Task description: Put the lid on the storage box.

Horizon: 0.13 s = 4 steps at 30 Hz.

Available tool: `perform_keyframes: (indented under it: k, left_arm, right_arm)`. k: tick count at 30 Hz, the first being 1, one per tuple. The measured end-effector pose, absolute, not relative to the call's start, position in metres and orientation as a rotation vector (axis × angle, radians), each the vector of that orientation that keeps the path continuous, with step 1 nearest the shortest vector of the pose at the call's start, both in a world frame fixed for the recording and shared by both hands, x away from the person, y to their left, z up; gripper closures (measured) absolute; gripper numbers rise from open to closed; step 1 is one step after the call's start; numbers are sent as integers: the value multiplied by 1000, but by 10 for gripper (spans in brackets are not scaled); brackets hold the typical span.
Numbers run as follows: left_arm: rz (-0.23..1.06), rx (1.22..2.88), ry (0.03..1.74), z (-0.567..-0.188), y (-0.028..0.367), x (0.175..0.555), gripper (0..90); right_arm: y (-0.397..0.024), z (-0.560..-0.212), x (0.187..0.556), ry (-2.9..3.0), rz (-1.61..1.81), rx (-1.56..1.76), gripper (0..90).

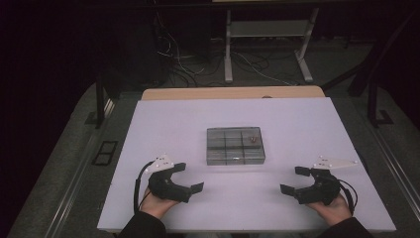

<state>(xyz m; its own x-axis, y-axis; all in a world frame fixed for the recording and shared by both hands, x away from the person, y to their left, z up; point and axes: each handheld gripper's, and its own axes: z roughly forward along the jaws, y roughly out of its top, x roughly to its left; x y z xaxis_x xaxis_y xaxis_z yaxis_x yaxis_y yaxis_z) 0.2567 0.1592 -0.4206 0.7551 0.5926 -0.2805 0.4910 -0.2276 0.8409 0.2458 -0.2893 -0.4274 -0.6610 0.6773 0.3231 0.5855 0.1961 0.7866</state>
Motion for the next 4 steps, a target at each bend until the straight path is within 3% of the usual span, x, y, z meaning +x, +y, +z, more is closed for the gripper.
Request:
perform_keyframes:
  k: [4]
  left_arm:
    - [110, 1882, 829, -426, 161, 255, 0]
  right_arm:
    - [-291, -429, 243, 2349, 1481, 1241, 6]
